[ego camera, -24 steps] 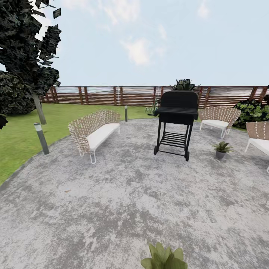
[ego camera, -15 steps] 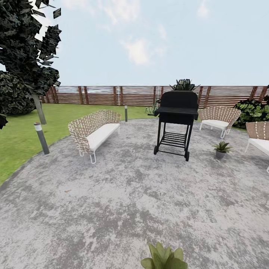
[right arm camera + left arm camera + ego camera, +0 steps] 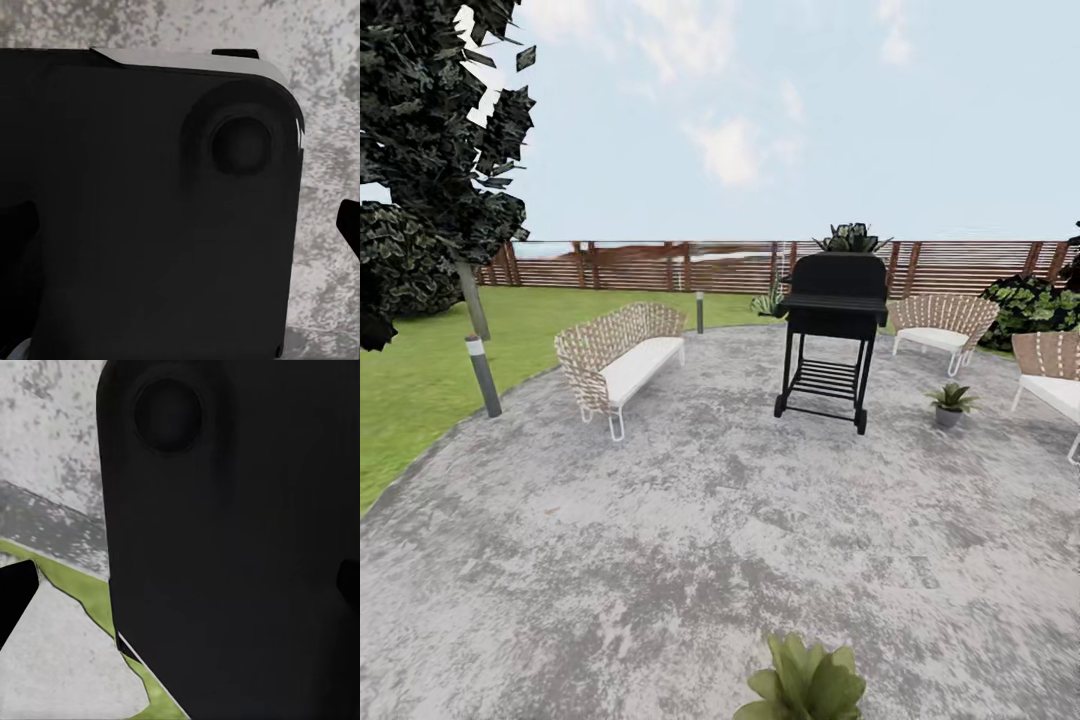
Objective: Pick up the pesticide atomizer in the garden and spray insectifuge to fully cover both potted plants in the garden.
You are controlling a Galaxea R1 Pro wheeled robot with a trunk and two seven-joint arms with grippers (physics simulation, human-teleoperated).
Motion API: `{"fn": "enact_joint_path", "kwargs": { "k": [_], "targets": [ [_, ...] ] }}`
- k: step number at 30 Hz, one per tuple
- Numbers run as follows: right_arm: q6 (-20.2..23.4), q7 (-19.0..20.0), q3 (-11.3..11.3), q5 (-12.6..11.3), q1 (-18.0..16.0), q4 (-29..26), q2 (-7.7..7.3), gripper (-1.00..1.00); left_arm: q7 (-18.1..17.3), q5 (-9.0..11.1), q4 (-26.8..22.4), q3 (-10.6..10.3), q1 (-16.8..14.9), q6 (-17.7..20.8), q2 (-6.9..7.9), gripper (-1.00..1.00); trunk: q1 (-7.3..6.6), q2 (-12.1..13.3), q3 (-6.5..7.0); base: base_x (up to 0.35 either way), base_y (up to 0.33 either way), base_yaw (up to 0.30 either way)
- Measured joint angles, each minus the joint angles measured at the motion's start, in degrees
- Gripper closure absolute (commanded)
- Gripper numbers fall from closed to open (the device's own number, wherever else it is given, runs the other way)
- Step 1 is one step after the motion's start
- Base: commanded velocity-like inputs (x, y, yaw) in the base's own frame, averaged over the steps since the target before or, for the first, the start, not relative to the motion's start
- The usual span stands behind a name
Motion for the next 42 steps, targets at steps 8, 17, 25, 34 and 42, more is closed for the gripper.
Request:
{"fn": "enact_joint_path", "kwargs": {
  "k": [8, 17, 25, 34, 42],
  "targets": [
    [0.0, 0.0, -0.01, 0.0, -0.01, 0.0, 0.0, -1.0, 0.05, 0.4, 0.01, 0.2, 0.02, 0.0, 0.0, -1.0, 0.05, 0.03, 0.01, -0.272, 0.213, 0.0],
    [-0.16, -0.06, -0.37, -0.05, -0.02, -0.12, -0.23, -1.0, 0.04, 0.65, 0.02, 0.22, 0.0, 0.0, 0.09, -1.0, 0.04, 0.03, 0.01, -0.244, 0.195, 0.032],
    [-0.23, -0.1, -0.17, 0.06, -0.03, -8.7, -2.06, -1.0, -0.01, 0.16, -0.48, -0.02, -0.61, -0.04, 3.14, -1.0, 0.02, 0.03, 0.03, -0.009, 0.008, 0.246],
    [-0.46, -0.03, -0.07, 0.31, -0.06, -19.32, -1.78, -1.0, 0.11, 0.57, -10.05, 0.11, -4.38, 0.04, 4.12, -1.0, 0.02, 0.03, 0.03, 0.0, 0.0, 0.268],
    [-6.51, 0.09, 0.05, 0.33, -0.7, -26.21, -1.59, -1.0, 0.13, 0.79, -23.85, 4.75, -4.79, 0.08, 3.71, -1.0, 0.02, 0.03, -0.07, 0.0, 0.0, 0.277]
  ]
}}
